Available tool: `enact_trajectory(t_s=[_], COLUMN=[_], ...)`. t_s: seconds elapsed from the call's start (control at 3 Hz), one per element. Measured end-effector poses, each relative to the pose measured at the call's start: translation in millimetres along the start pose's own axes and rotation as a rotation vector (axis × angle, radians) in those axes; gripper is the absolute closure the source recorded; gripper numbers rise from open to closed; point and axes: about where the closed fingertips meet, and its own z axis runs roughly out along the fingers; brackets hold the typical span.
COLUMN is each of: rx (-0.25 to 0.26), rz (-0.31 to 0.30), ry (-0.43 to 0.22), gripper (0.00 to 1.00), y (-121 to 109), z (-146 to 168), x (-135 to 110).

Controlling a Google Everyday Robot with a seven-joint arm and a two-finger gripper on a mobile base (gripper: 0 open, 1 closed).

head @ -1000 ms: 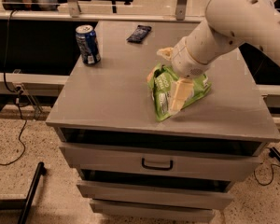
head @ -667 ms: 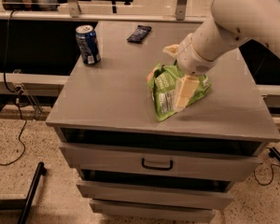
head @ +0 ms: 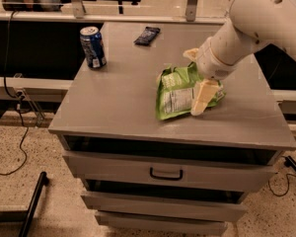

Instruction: Move green rice chip bag near pepsi can

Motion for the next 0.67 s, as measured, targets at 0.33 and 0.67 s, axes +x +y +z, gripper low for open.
enact_trajectory(t_s=[0.33,0.67], rx=[0.001,0.001], rz=[-0.004,-0.004], ry=[0.018,0.018], gripper=[0.32,0.55], y=[2.0,0.2], z=[3.9,-0.6], x=[12.6,11.1])
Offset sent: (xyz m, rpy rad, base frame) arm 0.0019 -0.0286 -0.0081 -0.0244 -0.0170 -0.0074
